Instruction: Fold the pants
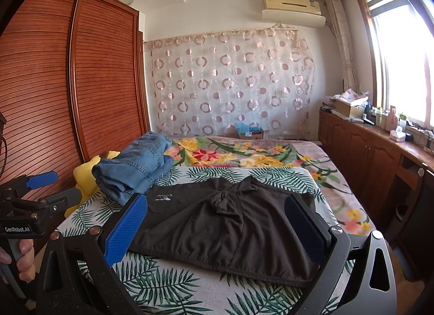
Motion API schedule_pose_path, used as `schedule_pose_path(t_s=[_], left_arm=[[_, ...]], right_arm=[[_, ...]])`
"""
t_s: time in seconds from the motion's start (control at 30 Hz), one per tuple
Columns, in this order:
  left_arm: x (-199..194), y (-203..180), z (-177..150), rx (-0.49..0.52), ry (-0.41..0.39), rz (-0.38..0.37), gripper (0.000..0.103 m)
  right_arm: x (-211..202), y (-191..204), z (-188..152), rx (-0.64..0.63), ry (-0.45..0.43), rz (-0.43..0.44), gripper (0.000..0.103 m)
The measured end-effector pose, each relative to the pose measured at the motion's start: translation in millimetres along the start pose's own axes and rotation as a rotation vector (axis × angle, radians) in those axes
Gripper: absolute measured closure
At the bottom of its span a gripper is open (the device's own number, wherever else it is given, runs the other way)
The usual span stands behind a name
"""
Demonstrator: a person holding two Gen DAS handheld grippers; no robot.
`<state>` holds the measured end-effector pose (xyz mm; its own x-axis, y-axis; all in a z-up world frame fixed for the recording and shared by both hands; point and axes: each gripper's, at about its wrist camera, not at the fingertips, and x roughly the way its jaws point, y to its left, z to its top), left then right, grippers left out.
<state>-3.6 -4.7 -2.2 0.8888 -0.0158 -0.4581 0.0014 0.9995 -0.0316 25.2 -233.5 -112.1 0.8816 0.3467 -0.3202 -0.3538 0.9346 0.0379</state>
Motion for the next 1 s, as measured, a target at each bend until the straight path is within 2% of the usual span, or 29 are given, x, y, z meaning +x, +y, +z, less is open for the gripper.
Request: schedule_pose_path(t_s=[1.0], left_arm=[[-1.4, -2.3, 1.3, 0.003, -0.005, -0.002, 0.0]], right_arm=[[0.0, -1.3, -1.1, 0.01, -0.004, -0.006, 0.002]])
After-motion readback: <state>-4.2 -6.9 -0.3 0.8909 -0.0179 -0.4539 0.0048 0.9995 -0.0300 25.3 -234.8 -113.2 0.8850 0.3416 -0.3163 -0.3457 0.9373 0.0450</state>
